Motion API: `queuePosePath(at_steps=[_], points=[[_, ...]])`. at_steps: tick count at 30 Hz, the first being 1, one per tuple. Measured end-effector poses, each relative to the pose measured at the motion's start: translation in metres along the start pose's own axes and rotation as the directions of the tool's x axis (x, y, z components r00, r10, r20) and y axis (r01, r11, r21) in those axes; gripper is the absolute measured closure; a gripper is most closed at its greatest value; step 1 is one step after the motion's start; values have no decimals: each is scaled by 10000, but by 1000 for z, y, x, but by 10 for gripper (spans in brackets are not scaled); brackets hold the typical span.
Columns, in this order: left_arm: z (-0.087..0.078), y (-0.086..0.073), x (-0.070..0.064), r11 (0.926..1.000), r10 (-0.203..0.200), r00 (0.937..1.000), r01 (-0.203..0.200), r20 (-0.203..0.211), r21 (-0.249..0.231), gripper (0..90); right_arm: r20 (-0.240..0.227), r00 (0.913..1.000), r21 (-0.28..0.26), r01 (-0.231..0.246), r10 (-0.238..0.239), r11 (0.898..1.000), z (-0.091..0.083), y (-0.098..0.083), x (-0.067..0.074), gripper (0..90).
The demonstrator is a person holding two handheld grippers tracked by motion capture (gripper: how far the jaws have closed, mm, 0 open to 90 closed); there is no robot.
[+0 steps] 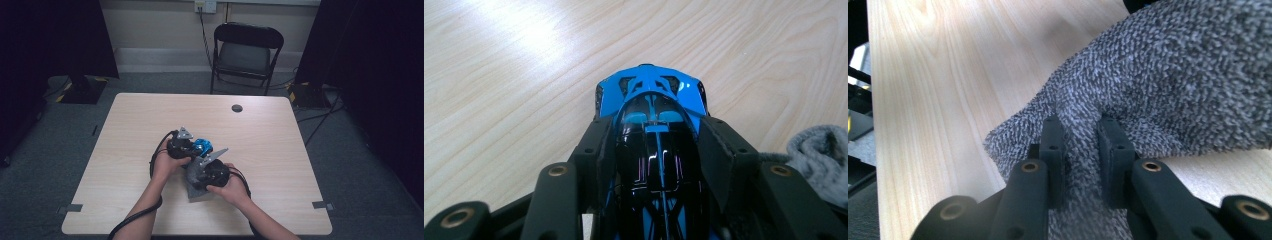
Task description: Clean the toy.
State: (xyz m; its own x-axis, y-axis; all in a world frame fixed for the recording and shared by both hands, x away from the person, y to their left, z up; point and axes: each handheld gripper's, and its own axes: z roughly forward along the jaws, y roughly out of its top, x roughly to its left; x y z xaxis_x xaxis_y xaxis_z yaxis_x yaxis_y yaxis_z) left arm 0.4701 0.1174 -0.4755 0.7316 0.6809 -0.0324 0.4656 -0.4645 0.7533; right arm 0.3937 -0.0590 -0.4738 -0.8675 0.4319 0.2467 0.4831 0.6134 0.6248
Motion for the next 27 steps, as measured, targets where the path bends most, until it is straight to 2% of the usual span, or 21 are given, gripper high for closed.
queuePosePath(at_steps=[11, 21, 23, 27], points=[[0, 0, 0, 10000, -16, 10000, 16, -11, -30, 497, -232, 9995, 77, 200, -198, 9998, 0, -1, 4, 757], [0, 0, 0, 10000, -5, 10000, 5, -14, -19, 498, -702, 9966, 17, 438, -436, 9990, -4, -5, 7, 758], [0, 0, 0, 9999, 97, 10000, -97, -14, 52, 497, -754, 9960, 18, 486, -483, 9988, -5, -5, 7, 758], [-1, 0, 1, 9999, 147, 9999, -146, -8, 89, 498, -874, 9934, 60, 755, -747, 9971, -9, -8, 11, 758]])
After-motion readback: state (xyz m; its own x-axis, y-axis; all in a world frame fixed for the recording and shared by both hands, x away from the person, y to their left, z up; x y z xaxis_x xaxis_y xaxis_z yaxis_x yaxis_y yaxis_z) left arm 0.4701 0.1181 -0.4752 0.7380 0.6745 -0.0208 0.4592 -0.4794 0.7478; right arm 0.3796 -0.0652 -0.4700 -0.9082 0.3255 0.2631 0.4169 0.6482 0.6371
